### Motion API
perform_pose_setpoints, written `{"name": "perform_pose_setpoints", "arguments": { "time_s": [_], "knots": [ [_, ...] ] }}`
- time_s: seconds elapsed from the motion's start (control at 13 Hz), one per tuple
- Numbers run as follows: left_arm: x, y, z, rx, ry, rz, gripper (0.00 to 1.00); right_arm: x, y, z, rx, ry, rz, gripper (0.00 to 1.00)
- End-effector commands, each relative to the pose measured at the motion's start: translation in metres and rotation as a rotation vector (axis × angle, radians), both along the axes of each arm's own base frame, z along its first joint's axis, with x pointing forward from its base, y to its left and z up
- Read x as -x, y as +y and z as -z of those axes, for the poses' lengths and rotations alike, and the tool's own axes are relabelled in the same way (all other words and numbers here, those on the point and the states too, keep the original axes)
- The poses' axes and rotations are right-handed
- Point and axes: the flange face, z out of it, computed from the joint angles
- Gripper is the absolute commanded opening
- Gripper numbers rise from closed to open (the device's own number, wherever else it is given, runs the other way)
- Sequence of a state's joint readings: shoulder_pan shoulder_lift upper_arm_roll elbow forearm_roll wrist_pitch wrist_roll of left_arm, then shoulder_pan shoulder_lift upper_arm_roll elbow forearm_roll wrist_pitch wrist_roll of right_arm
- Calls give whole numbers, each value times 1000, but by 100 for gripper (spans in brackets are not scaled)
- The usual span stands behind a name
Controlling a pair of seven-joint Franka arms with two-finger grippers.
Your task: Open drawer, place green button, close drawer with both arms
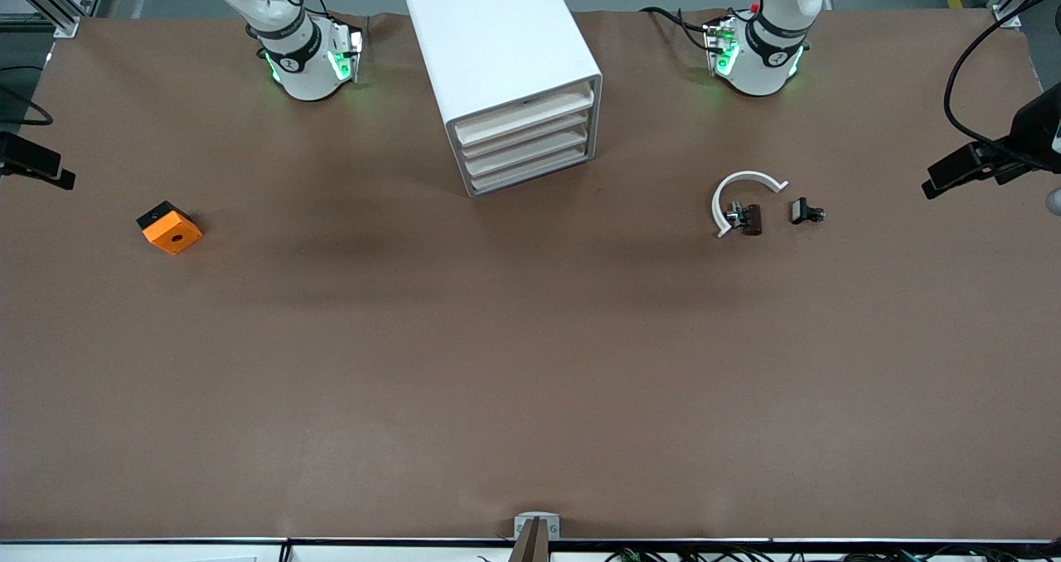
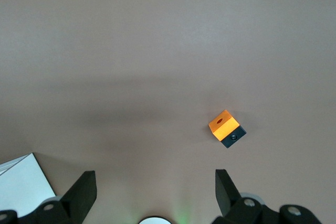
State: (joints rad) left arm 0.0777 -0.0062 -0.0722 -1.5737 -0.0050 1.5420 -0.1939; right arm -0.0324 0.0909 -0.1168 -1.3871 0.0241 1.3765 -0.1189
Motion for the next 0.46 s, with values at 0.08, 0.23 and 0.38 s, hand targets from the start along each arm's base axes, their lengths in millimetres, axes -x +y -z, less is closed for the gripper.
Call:
{"name": "perform_pose_setpoints", "arguments": {
  "time_s": [0.08,0.23,0.38],
  "knots": [
    [19,-8,-8,14,11,26,100,40,5,6,-32,-67,2,100],
    [29,-21,-14,8,5,51,100,42,16,6,-22,-73,-20,100],
    [44,-34,-16,1,4,79,100,44,21,3,-19,-79,-27,100]
  ]
}}
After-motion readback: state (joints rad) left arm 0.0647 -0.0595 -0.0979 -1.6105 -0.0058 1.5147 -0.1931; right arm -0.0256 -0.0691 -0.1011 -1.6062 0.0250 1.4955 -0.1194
